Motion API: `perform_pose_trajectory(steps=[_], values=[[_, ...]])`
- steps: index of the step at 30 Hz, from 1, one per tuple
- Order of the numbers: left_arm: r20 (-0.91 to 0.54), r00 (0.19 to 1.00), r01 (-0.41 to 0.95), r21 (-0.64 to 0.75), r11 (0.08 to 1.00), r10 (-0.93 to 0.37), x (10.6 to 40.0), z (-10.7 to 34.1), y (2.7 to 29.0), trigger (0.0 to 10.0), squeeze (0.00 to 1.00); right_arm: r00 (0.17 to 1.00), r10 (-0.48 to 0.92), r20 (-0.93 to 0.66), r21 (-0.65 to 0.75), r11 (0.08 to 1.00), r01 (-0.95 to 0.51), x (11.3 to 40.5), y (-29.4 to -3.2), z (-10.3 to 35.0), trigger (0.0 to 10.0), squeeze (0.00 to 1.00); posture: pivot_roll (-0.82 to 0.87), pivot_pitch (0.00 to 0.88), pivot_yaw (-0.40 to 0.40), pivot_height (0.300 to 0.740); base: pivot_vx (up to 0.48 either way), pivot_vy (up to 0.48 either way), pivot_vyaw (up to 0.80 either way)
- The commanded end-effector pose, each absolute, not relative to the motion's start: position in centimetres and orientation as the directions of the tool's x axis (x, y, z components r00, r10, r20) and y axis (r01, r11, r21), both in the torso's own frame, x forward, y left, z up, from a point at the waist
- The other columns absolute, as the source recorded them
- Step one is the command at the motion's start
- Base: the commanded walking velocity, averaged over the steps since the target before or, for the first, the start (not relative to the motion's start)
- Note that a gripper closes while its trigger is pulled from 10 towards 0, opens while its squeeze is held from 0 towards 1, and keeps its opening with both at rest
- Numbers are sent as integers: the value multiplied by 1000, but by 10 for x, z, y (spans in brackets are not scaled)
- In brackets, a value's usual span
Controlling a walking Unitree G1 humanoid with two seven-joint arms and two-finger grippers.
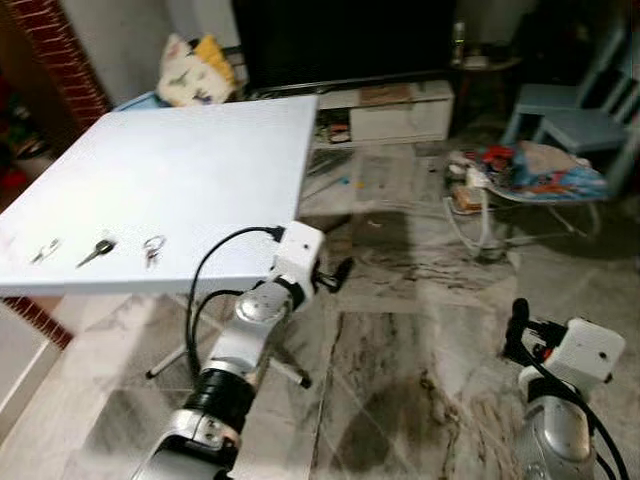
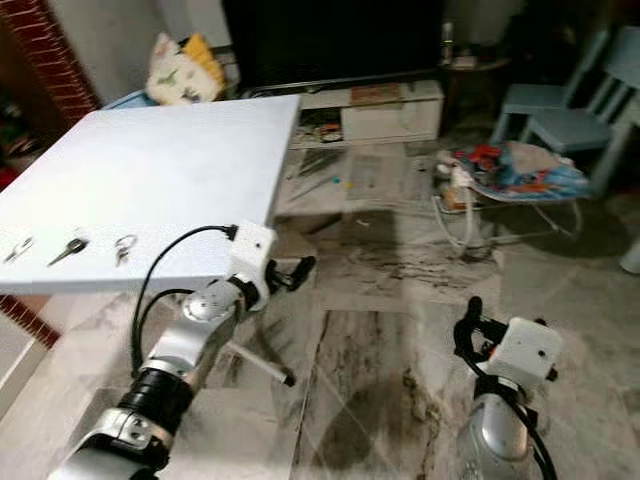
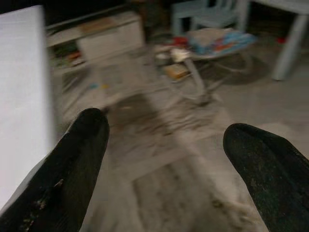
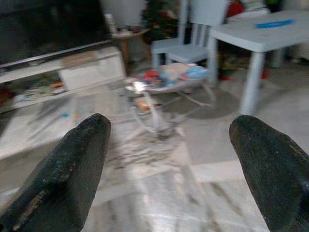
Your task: Hang keys on a hook
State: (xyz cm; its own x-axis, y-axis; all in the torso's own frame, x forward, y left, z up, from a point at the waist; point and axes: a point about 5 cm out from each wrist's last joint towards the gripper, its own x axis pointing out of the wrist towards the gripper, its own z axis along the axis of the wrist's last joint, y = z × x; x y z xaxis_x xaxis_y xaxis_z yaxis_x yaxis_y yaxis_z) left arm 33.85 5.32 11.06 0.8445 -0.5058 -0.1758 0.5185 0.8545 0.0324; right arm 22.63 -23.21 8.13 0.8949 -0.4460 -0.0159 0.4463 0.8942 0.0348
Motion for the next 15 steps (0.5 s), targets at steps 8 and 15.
perform_pose_trajectory(steps=[8,15], values=[[-176,886,443,51,895,-428,340,105,76,10000,0,926,-377,6,34,926,376,244,-223,93,10000,0,-58,0,118,740,0,0,0],[-158,937,325,64,944,-312,338,102,106,10000,0,965,-262,-11,37,964,262,268,-205,96,10000,0,45,0,24,740,0,0,0]])
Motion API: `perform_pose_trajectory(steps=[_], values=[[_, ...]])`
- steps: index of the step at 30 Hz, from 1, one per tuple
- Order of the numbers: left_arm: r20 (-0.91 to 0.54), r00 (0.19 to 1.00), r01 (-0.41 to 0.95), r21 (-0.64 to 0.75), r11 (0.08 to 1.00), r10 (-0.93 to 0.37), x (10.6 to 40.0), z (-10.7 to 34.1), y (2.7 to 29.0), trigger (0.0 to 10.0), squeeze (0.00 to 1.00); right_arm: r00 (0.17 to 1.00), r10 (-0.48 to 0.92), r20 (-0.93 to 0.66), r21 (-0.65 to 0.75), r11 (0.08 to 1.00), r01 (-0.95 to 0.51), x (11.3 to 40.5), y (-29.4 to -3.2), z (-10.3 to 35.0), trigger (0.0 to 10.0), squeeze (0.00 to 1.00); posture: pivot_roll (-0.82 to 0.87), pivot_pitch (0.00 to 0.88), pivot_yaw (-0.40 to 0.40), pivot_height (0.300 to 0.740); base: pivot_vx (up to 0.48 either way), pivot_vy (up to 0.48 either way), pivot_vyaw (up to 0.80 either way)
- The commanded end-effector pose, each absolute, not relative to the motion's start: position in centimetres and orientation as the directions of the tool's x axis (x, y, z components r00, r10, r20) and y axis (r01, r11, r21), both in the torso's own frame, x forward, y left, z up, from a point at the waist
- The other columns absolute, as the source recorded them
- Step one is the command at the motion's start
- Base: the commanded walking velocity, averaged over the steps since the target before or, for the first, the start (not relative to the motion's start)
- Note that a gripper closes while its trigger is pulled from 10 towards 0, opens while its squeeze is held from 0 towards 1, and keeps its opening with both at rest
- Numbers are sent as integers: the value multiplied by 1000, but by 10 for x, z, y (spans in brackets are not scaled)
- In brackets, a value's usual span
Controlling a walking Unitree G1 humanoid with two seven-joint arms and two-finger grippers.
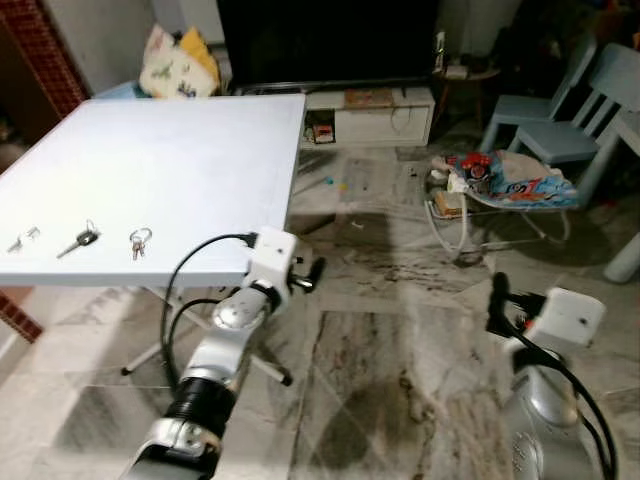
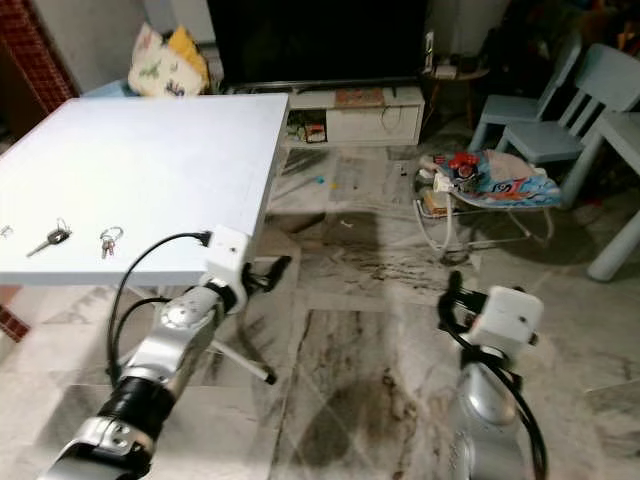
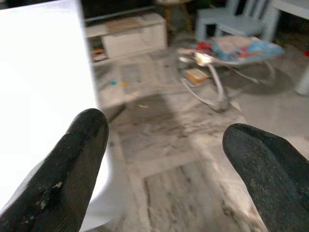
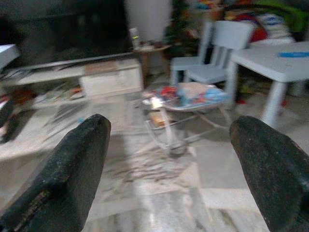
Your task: Hang keys on a hook
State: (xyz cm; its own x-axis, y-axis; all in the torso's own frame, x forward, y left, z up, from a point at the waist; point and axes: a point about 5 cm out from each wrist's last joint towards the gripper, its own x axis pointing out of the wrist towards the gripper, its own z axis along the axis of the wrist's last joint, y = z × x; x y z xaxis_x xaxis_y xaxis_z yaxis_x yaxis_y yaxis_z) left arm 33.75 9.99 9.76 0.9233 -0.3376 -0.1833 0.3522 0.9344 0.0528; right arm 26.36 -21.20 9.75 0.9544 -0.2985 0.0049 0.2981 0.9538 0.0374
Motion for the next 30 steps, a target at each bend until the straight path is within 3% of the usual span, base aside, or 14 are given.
perform_pose_trajectory(steps=[1,6,14,30], values=[[-154,946,299,66,952,-286,337,102,112,10000,0,972,-234,-11,37,971,234,274,-201,97,10000,0,74,0,-2,740,0,0,0],[-145,968,215,71,974,-203,330,101,131,10000,0,989,-151,-4,42,988,151,294,-188,102,10000,0,145,0,-56,740,0,0,0],[-152,971,197,76,978,-183,325,98,136,10000,0,990,-138,-4,46,989,138,297,-184,102,10000,0,157,0,-56,740,0,0,0],[-181,899,411,32,911,-399,339,100,76,10000,0,932,-362,14,16,932,362,248,-227,97,10000,0,-90,0,119,740,0,0,0]])
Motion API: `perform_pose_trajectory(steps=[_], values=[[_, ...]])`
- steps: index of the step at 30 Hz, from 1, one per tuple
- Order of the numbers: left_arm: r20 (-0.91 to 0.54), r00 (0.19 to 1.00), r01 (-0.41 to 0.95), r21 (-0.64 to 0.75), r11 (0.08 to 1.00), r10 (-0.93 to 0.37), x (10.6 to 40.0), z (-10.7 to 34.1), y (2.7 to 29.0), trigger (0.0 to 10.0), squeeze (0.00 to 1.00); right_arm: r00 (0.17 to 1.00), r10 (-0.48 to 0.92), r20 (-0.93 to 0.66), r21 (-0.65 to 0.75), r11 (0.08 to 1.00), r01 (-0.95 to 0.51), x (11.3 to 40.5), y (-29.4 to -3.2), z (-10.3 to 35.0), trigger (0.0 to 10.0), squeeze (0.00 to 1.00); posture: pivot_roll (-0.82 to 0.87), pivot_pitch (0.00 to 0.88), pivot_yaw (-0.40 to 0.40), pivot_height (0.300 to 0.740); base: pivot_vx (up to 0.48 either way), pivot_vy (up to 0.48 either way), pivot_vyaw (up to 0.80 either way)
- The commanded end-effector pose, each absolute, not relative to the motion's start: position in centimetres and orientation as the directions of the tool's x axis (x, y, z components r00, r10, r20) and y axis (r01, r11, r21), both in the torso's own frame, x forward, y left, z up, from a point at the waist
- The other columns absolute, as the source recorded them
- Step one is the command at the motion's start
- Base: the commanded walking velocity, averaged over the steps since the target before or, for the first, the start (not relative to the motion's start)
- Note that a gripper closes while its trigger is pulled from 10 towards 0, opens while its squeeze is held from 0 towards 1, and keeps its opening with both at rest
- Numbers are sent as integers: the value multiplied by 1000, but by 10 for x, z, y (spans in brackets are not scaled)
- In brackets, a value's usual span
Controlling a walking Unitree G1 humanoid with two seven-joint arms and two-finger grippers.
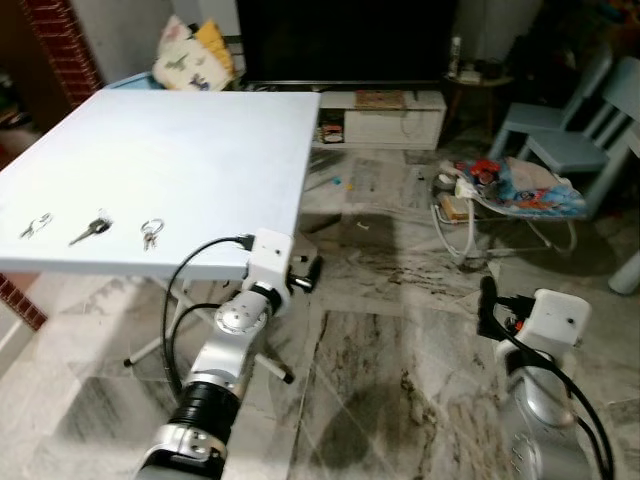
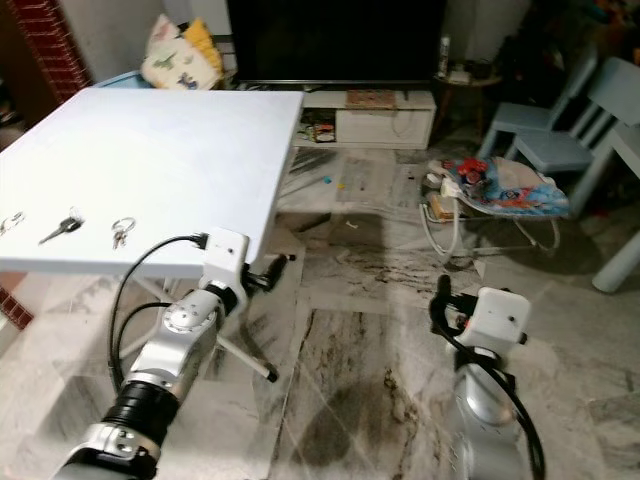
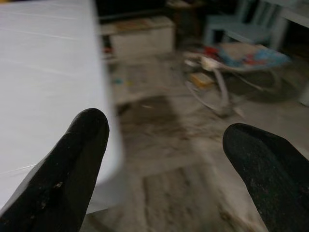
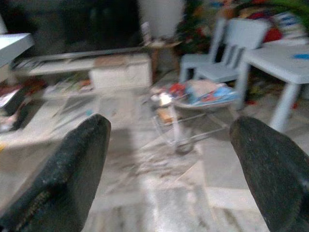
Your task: Hang keys on a hook
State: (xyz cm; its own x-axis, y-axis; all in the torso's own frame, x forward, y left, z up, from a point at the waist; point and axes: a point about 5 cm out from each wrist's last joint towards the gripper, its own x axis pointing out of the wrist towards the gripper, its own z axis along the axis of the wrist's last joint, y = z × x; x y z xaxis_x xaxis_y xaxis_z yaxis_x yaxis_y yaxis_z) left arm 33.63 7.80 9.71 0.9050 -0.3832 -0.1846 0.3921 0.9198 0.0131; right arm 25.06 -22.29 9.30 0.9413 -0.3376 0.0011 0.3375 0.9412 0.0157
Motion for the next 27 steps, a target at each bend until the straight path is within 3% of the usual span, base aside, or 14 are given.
perform_pose_trajectory(steps=[1,9,13,18,27], values=[[-180,889,433,29,901,-422,340,100,69,10000,0,924,-382,14,12,924,382,241,-229,97,10000,0,-90,0,119,740,0,0,0],[-181,881,446,11,895,-437,344,100,61,10000,0,918,-397,-2,3,918,397,231,-228,96,10000,0,-141,0,126,740,0,0,0],[-163,890,436,26,900,-427,344,100,62,10000,0,934,-356,-13,-20,934,356,237,-221,98,10000,0,-119,0,36,740,0,0,0],[-110,911,402,29,915,-397,345,102,69,10000,0,953,-301,-37,-45,953,300,250,-211,97,10000,0,-100,0,-13,740,0,0,0],[-156,920,364,-10,931,-361,331,82,81,10000,0,962,-273,-2,-47,961,273,262,-212,102,10000,0,-58,0,36,740,0,0,0]])
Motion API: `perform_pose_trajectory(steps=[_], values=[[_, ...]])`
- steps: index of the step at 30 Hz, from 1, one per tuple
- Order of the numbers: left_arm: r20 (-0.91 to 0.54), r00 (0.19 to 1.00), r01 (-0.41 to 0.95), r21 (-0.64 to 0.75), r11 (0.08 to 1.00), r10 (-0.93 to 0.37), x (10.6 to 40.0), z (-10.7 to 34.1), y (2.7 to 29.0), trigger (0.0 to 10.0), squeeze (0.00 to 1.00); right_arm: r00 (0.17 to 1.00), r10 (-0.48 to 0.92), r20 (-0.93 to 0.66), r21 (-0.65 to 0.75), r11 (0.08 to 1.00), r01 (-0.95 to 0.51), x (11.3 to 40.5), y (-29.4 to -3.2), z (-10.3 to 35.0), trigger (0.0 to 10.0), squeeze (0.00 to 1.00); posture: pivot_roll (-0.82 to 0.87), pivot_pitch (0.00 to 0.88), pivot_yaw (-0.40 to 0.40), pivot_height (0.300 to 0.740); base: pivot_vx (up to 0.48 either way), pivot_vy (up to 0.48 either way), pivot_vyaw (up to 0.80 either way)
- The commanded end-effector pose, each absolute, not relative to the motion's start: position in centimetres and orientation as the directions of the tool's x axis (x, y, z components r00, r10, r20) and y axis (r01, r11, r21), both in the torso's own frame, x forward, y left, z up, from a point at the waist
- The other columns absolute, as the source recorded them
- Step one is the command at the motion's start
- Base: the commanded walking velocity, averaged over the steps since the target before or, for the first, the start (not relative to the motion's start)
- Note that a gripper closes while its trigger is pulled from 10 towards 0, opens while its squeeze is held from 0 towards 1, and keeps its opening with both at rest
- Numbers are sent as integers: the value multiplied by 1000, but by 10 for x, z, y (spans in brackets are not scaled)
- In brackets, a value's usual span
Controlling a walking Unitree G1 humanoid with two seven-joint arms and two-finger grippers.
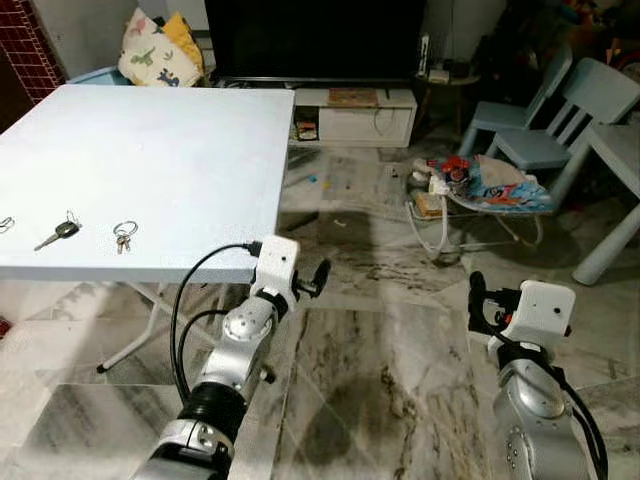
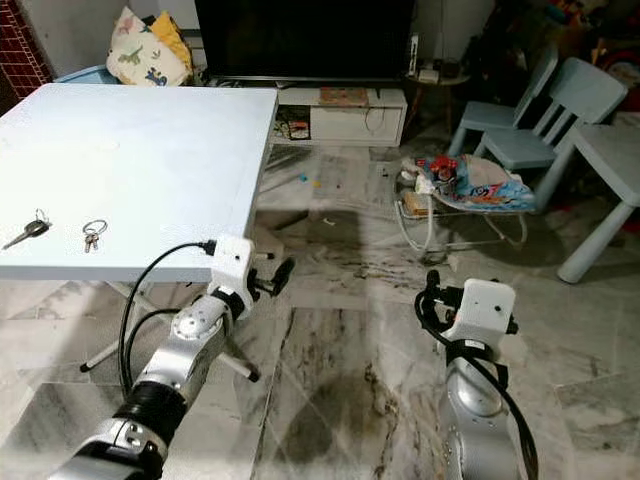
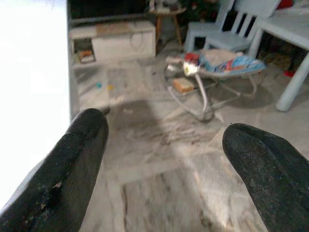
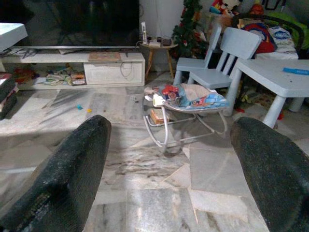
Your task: Hang keys on a hook
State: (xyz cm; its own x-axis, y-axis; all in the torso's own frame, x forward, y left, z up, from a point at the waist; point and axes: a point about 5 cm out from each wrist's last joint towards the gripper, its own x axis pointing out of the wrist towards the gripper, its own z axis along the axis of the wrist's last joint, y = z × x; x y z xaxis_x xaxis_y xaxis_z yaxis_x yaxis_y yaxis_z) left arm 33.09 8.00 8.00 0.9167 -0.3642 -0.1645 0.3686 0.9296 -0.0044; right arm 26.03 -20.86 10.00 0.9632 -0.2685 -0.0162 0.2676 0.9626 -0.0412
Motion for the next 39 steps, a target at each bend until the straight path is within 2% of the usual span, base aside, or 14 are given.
perform_pose_trajectory(steps=[1,4,10,15,25,29,35,39], values=[[-161,917,369,-3,929,-365,328,79,83,10000,0,955,-295,-2,-41,955,295,260,-217,102,10000,0,-53,0,37,740,0,0,0],[-173,912,381,18,925,-372,319,74,91,10000,0,944,-329,-1,-21,944,329,252,-226,104,10000,0,-47,0,34,740,0,0,0],[-192,923,348,49,936,-333,304,64,117,10000,0,953,-304,4,-45,952,304,236,-229,107,10000,0,-50,0,29,740,0,0,0],[-157,933,333,43,942,-323,305,72,118,10000,0,963,-270,0,-64,961,269,231,-222,107,10000,0,-47,0,28,740,0,0,0],[-178,932,323,15,946,-315,310,78,115,10000,0,968,-252,-8,-51,967,251,234,-210,106,10000,0,-42,0,34,740,0,0,800],[-169,933,328,46,943,-316,313,81,116,10000,0,967,-256,-5,-45,966,255,237,-210,107,10000,0,-36,0,40,740,0,0,797],[-182,935,316,45,948,-303,318,86,119,10000,0,962,-271,3,-28,962,271,241,-211,109,10000,0,-24,0,52,740,0,-44,0],[-179,932,327,46,944,-314,321,89,116,10000,0,960,-279,6,-22,960,279,241,-211,109,10000,0,-24,0,58,740,0,364,0]])
